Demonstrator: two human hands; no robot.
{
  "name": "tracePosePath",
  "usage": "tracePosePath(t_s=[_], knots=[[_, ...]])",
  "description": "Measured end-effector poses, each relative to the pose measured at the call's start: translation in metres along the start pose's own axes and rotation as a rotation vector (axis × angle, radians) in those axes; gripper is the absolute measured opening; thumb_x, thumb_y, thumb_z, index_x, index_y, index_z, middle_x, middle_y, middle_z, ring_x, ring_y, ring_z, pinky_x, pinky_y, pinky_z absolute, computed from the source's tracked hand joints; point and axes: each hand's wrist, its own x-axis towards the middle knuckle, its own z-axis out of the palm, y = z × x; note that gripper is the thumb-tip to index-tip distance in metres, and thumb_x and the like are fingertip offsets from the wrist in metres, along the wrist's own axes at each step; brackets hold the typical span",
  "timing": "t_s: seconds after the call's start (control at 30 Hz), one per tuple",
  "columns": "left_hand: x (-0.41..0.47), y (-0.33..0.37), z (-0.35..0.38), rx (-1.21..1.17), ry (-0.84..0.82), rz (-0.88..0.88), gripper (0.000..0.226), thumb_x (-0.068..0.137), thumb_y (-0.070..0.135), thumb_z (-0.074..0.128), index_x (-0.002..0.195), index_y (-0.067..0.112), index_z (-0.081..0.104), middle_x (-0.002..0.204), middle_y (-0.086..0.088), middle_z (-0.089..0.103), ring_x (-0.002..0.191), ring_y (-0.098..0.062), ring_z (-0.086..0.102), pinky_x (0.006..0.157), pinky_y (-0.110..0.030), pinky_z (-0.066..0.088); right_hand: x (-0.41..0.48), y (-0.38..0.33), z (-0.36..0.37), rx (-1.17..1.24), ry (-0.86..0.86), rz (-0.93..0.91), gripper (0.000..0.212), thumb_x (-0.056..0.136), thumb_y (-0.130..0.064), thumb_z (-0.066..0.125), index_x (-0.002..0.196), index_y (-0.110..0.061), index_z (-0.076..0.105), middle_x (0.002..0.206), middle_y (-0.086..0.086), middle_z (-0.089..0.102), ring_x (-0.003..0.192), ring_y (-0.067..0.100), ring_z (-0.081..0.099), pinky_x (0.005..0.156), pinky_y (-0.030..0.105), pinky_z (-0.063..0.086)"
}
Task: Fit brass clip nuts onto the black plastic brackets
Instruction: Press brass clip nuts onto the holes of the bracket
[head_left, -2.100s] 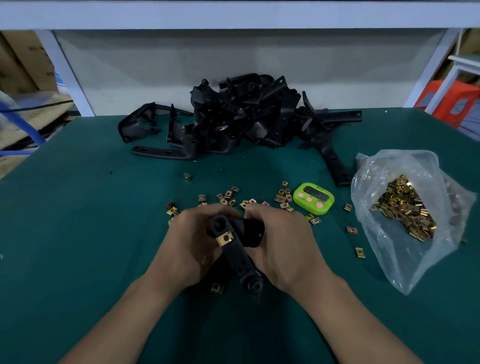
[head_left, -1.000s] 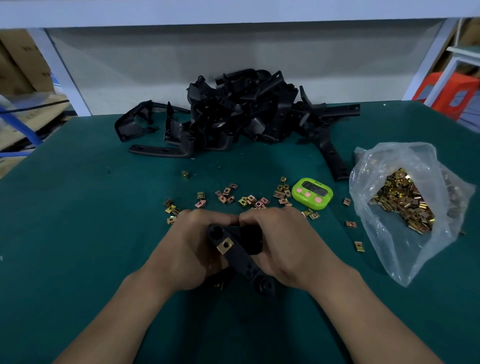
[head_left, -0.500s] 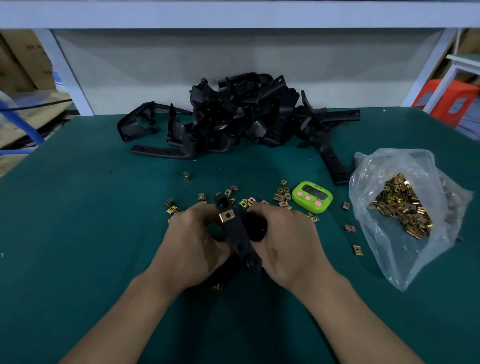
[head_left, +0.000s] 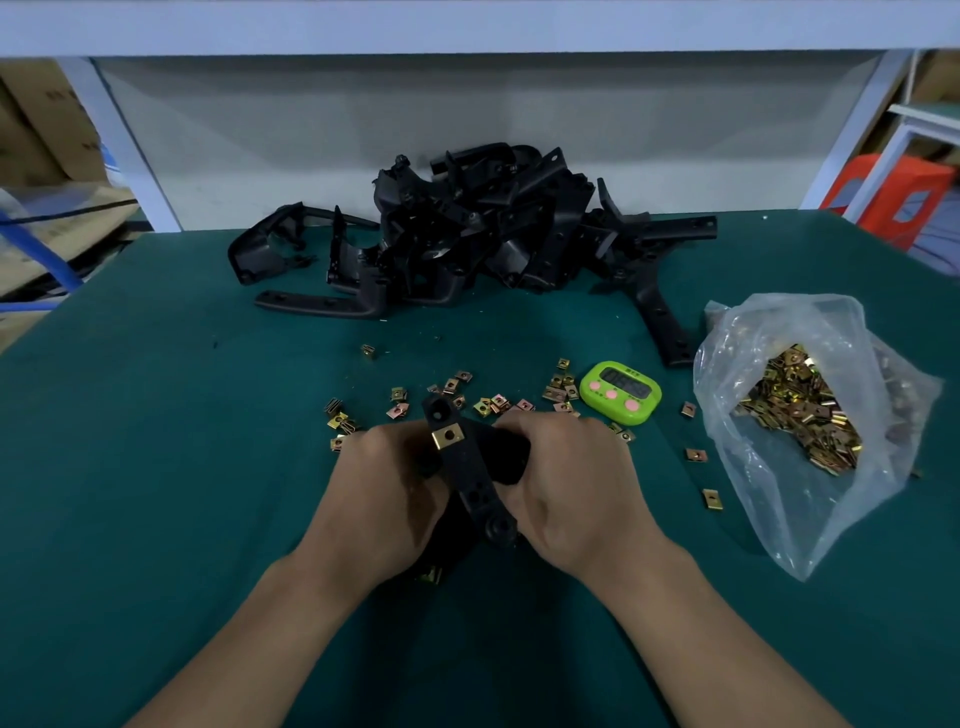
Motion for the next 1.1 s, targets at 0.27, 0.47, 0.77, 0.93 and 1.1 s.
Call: tracePosePath(t_s=[0.27,0.47,0.77,0.93,1.1], knots=[[-0.003,-0.017,0.006,0.165,-0.072,-0.04,0.009,0.074,0.013,0.06,0.069,0.015,0.067,0.06,0.005,0.065,0.052,-0.017,0.061,0.053,-0.033,0.052,0.001,-0.001,0.003,0.073,-0.015,-0.047,0.022,0.082,-0.038,0.076,0.103,-0.038,0.07,0.084,-0.013,0.073,0.081,0.013,0.068,0.073,0.037,0.055],[-0.003,-0.007,0.003,0.184,-0.064,-0.009,0.015,0.068,0.013,0.059,0.061,0.023,0.05,0.05,0.007,0.049,0.04,-0.023,0.048,0.045,-0.012,0.027,0.002,0.005,0.003,0.039,-0.01,-0.066,0.02,0.077,-0.033,0.076,0.094,-0.035,0.067,0.079,-0.011,0.071,0.077,0.018,0.065,0.067,0.036,0.052],[0.0,-0.004,0.018,-0.039,-0.202,-0.102,0.039,0.091,0.017,0.046,0.08,0.054,0.051,0.074,0.016,0.063,0.06,-0.013,0.059,0.052,-0.021,0.041,0.006,0.008,0.0,0.247,-0.078,-0.01,0.007,0.077,-0.03,0.069,0.08,-0.024,0.069,0.071,-0.005,0.068,0.072,0.022,0.063,0.066,0.041,0.051],[0.003,-0.011,0.02,-0.058,-0.273,-0.182,0.021,0.098,0.007,0.055,0.103,0.027,0.061,0.088,0.002,0.07,0.079,-0.023,0.066,0.075,-0.045,0.052,0.012,0.013,-0.004,0.246,-0.145,0.076,0.032,0.071,-0.027,0.075,0.057,-0.044,0.053,0.059,-0.011,0.055,0.063,0.019,0.054,0.056,0.031,0.035],[0.005,-0.011,0.018,-0.159,-0.223,-0.196,0.015,0.097,0.012,0.061,0.104,0.024,0.066,0.093,0.006,0.073,0.088,-0.016,0.068,0.079,-0.041,0.052,0.015,0.014,-0.007,0.376,-0.132,0.146,0.02,0.069,-0.016,0.082,0.069,-0.029,0.067,0.065,-0.003,0.065,0.069,0.026,0.064,0.063,0.044,0.052]])
